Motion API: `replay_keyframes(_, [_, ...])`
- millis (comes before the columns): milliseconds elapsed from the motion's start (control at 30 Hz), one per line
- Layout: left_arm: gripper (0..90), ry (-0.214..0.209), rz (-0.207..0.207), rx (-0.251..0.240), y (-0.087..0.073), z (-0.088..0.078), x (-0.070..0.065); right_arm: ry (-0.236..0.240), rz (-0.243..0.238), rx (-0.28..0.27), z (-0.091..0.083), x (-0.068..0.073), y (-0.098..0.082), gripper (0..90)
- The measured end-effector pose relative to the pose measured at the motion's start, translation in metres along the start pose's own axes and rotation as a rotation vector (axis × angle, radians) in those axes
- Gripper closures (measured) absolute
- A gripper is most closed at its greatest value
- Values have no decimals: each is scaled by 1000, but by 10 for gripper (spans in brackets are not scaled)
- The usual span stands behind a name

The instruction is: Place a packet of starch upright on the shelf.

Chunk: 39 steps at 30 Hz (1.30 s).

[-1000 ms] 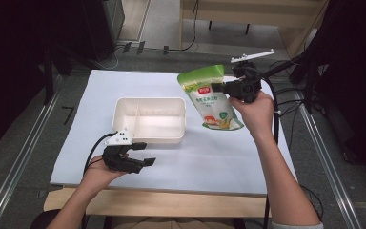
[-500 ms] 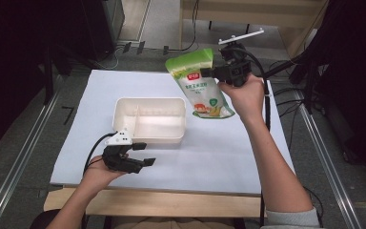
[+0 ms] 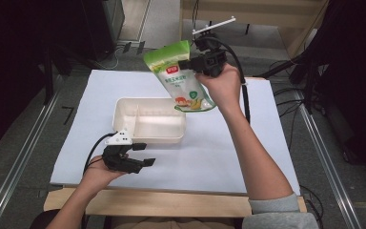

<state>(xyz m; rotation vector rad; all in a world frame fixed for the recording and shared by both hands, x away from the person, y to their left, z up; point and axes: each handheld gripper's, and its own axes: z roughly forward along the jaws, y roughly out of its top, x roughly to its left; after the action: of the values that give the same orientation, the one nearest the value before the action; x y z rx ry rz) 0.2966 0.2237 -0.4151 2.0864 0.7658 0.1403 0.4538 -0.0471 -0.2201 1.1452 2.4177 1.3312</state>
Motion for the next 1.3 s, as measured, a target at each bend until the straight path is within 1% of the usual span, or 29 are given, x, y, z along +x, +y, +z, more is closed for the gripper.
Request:
replay_keyframes(300, [313,-5,-5,1,0,0,1,20,-22,33,36,20,11,899])
replay_keyframes(400, [313,-7,-7,-1,0,0,1,28,-22,42,49,26,13,898])
replay_keyframes(667, [312,-7,-9,-3,0,-1,1,65,-2,52,79,38,15,898])
replay_keyframes(867, [313,-8,-11,-4,0,-1,1,79,-5,57,100,47,12,898])
replay_keyframes(1000, [312,-8,-11,-7,0,-1,1,69,-15,62,114,53,6,898])
replay_keyframes(1100, [313,-7,-9,-7,0,-1,1,74,-22,80,126,54,-5,897])
replay_keyframes(1167, [313,-7,-7,-4,0,-1,1,81,-30,98,135,52,-14,897])
replay_keyframes(1200, [313,-9,-7,-3,0,-1,1,77,-36,106,138,51,-19,897])
replay_keyframes(1267, [313,-8,-10,-1,0,-1,1,68,-27,122,144,47,-29,894])
replay_keyframes(1300, [312,-10,-9,1,0,-1,1,66,-28,113,146,44,-33,893])
